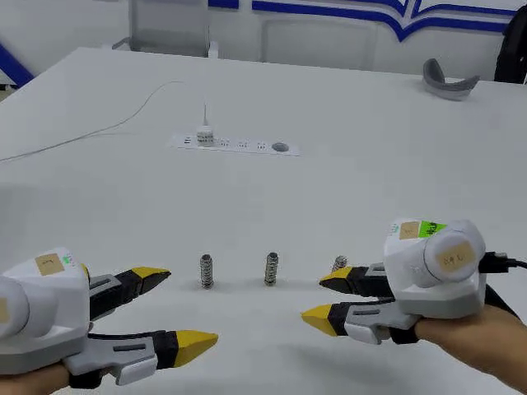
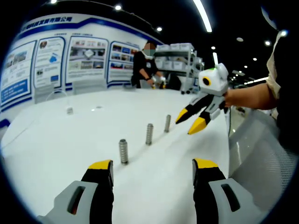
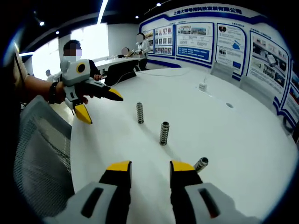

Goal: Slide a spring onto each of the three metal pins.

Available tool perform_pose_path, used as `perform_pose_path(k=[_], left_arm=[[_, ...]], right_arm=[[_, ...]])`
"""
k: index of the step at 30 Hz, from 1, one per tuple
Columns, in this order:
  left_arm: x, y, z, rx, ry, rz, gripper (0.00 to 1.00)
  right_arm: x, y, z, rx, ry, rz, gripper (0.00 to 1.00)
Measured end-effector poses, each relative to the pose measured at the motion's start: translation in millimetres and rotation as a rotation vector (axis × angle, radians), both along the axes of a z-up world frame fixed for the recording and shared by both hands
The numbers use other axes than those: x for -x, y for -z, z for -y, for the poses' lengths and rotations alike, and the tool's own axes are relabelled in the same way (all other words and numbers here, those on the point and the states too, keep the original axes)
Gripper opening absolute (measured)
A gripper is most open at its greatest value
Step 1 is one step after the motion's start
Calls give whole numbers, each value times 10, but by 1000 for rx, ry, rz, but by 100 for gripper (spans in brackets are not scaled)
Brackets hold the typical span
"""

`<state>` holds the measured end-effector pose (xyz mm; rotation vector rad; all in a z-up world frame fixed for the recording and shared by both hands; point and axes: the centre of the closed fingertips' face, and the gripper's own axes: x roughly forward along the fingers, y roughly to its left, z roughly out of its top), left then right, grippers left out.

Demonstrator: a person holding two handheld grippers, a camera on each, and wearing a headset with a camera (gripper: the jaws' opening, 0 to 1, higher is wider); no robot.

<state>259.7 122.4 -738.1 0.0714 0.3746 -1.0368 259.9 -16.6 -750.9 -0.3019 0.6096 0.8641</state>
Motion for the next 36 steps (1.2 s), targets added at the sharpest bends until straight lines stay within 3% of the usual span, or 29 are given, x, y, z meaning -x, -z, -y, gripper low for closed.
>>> perform_pose_path(k=[20,36], left_arm=[[7,35,-9,-4,-4,-8,70],[9,55,-41,-9,-13,-16,70]], right_arm=[[-18,-25,388,-14,79,26,39],[11,-43,577,-27,82,71,47]])
